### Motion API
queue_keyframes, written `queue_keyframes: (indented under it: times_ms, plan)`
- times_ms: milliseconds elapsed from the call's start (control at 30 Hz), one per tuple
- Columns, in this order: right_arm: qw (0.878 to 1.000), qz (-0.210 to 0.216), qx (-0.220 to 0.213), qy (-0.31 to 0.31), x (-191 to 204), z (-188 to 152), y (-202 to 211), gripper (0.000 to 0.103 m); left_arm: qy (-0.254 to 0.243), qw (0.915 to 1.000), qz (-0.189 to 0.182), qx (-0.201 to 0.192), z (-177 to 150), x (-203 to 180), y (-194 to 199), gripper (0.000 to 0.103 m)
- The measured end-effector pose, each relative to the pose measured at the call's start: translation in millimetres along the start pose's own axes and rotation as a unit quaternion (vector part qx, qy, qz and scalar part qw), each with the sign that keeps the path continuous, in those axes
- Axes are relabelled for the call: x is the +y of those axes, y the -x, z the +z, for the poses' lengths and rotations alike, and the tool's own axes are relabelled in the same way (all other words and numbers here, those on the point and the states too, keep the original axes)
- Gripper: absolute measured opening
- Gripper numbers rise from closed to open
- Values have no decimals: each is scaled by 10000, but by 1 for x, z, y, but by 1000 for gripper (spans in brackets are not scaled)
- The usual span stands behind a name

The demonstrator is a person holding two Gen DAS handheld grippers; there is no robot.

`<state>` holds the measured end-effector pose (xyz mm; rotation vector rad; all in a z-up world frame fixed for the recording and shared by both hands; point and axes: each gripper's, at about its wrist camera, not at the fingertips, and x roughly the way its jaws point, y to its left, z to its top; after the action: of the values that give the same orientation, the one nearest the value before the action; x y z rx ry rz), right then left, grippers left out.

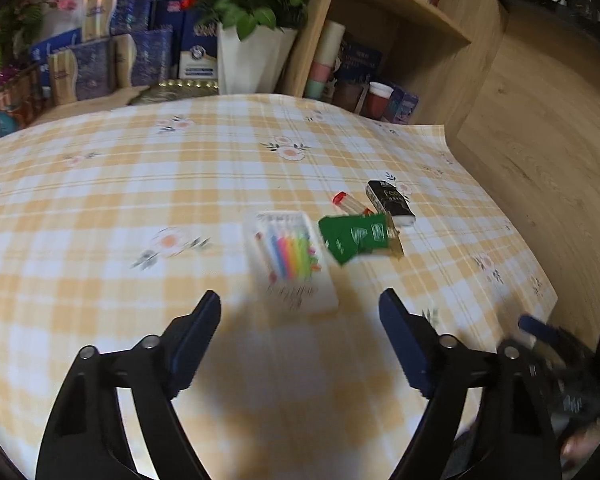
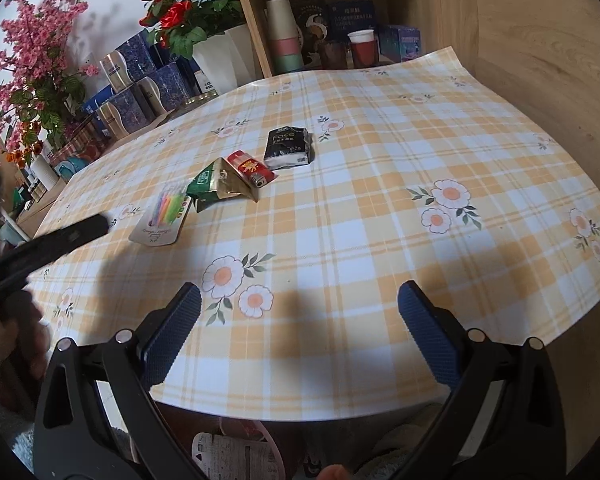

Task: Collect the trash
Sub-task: 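Grasp the rainbow candle card with the left tool, then lift the candle card with the left tool while right tool grasps the green foil packet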

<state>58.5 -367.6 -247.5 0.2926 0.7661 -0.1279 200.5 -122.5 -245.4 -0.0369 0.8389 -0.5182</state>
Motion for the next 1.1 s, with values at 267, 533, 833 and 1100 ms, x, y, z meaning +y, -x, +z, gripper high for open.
queue_keyframes:
  times_ms: [267,533,833,1100]
  plan:
    - [9996,263,58,-115,-5,7,-8,97,45,9991,61,411,31,0,-66,59]
    - [9992,363,102,-142,-14,8,-13,97,-275,9978,382,466,37,-4,-87,50]
    - [9983,534,177,-149,-13,10,-20,97,-507,9957,661,397,37,-4,-90,49]
    - [9985,523,122,64,-6,17,-23,97,-455,9971,466,390,32,5,-81,34]
